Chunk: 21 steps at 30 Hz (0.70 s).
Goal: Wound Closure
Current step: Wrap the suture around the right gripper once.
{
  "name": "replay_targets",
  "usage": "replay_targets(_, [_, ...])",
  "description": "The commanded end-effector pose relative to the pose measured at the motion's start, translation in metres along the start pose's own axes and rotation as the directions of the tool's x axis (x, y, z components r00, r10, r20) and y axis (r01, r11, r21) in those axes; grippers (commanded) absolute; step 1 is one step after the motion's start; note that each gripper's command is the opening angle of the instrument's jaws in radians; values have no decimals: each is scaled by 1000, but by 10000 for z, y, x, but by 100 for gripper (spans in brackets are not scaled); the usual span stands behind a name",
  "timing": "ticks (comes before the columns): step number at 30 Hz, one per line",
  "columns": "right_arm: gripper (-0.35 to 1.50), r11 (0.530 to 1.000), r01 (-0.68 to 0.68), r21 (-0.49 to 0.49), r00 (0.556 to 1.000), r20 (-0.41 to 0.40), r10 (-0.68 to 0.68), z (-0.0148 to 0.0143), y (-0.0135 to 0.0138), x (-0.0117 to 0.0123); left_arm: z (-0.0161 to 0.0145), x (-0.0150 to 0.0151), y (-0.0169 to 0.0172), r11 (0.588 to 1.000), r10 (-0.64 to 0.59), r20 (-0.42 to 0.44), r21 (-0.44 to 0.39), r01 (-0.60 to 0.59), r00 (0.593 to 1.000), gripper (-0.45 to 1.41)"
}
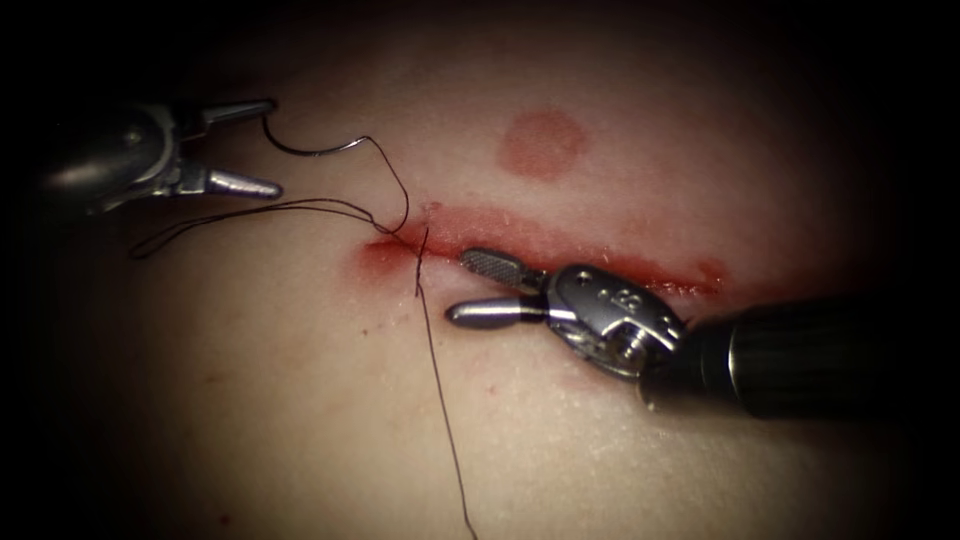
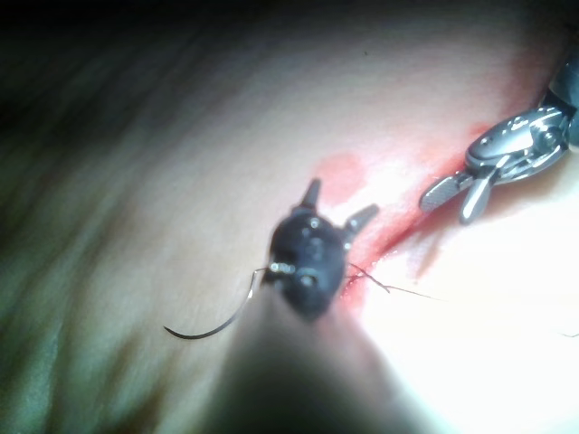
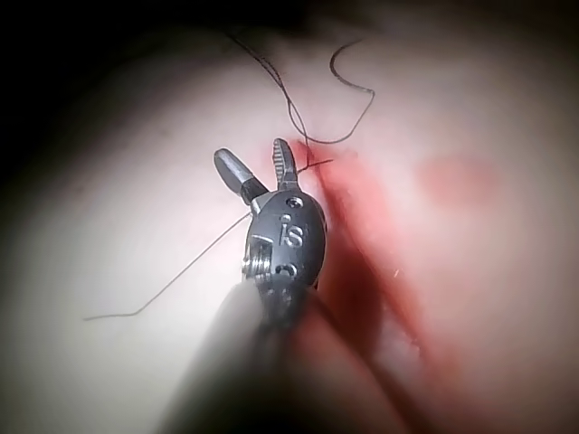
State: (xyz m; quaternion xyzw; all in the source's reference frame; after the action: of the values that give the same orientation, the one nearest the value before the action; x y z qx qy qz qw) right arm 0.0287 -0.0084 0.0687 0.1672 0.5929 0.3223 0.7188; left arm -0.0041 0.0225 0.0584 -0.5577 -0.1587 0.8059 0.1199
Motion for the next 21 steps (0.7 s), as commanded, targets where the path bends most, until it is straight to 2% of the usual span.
replay_targets(1, [86, 1000, -1, -1, 1000, 6, 1, 8, -1, -9, 18, -1, -5, 999, -52, -8, -4, 52, 999, 30])
replay_targets(3, [86, 1000, 1, -6, 1000, 11, -1, 10, -1, -11, 36, 6, -9, 998, -62, -22, -11, 62, 998, 27])
replay_targets(4, [86, 1000, 3, -7, 1000, 14, -3, 12, -2, -13, 59, 11, -13, 998, -62, -33, -26, 61, 998, 18])
replay_targets(6, [88, 1000, 6, -8, 1000, 16, -6, 12, -4, -15, 78, 14, -21, 999, -15, -18, -44, 14, 1000, 11])
replay_targets(9, [88, 1000, 9, -6, 1000, 16, -9, 9, -6, -18, 101, 11, -41, 996, 94, 92, 1, -95, 991, 7])
replay_targets(10, [88, 1000, 11, -5, 1000, 16, -10, 6, -7, -20, 113, 4, -52, 984, 176, 169, 0, -178, 970, 5])
replay_targets(12, [88, 1000, 12, -6, 1000, 16, -12, 3, -8, -21, 123, -10, -58, 965, 263, 244, -50, -259, 933, 2])
replay_targets(17, [88, 1000, 14, -12, 1000, 16, -14, -2, -8, -25, 124, -53, -52, 933, 359, 374, -175, -315, 855, -6])
replay_targets(21, [88, 1000, 15, -15, 1000, 15, -15, 1, -8, -26, 97, -67, -52, 926, 373, 379, -201, -319, 847, -6])
